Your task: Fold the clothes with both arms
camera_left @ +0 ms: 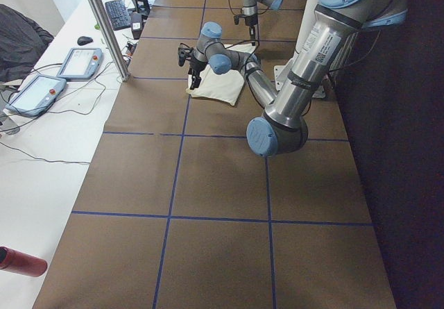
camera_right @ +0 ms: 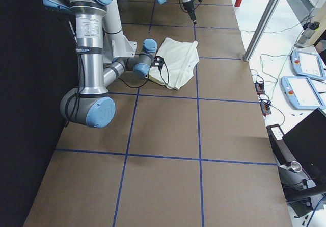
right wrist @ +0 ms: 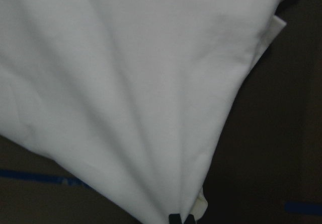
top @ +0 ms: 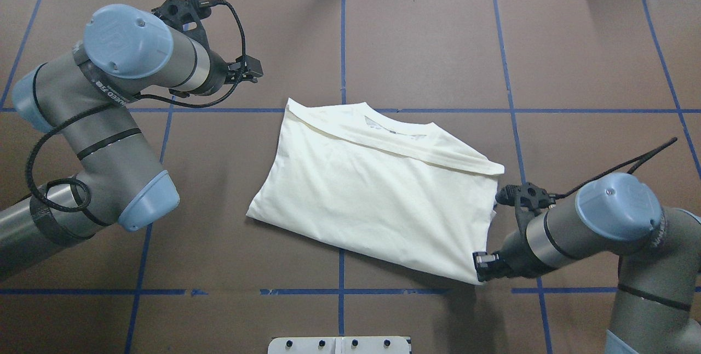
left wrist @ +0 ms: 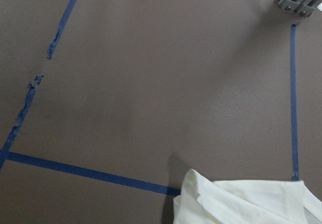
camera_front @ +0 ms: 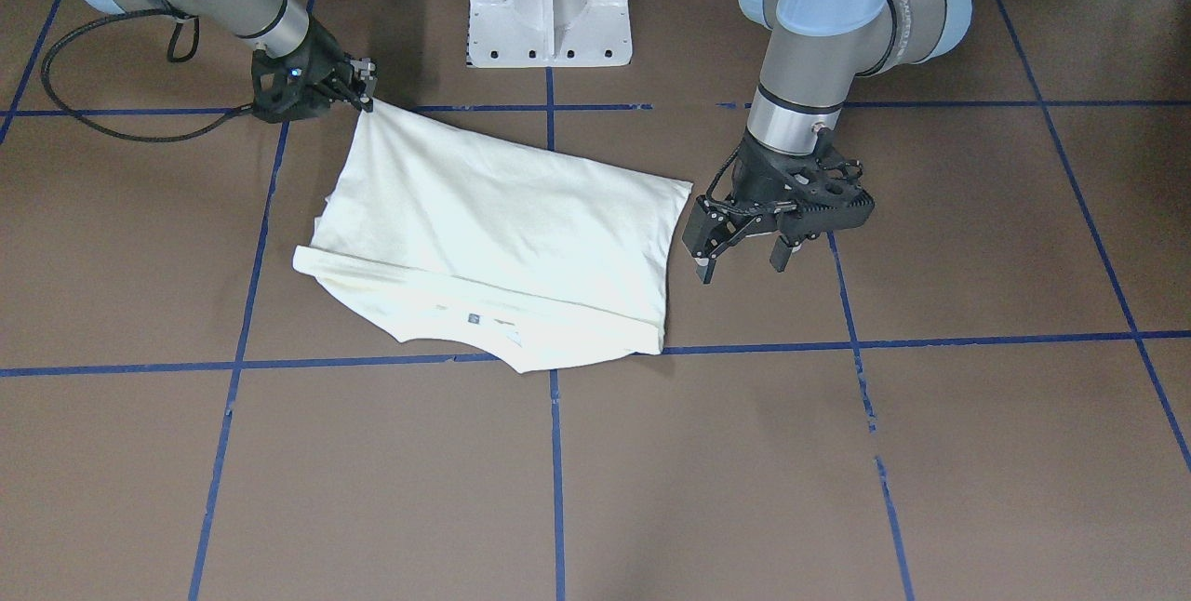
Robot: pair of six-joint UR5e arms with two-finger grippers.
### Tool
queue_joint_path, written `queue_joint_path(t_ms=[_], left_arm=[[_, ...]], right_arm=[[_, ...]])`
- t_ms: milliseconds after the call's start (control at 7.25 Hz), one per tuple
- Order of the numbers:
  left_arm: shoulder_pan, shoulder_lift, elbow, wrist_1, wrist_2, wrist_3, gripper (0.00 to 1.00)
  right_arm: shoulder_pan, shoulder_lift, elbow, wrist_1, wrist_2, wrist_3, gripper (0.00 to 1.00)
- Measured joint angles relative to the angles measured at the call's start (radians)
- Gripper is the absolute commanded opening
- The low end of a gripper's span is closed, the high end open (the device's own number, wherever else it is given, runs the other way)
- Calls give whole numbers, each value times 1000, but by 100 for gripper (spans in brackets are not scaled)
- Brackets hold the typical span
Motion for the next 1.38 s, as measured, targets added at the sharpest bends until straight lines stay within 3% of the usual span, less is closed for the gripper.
queue_joint_path(t_ms=[138, 552, 828, 1104, 1380], left_arm=[[0, 0, 0, 0, 2, -1, 100], [11, -2, -14, 2, -11, -20, 100], [94, 11, -25, 0, -63, -133, 99], [244, 32, -30, -11, -70, -341, 89], [351, 38, -26, -11, -37, -494, 82]], right_arm=[[-81, -52, 48, 1, 0, 35, 99], [-155, -100, 118, 9, -3, 72, 100], [1, -43, 126, 10, -3, 74, 100], [170, 42, 119, 9, 2, 73, 100], [246, 89, 108, 8, -1, 73, 100]])
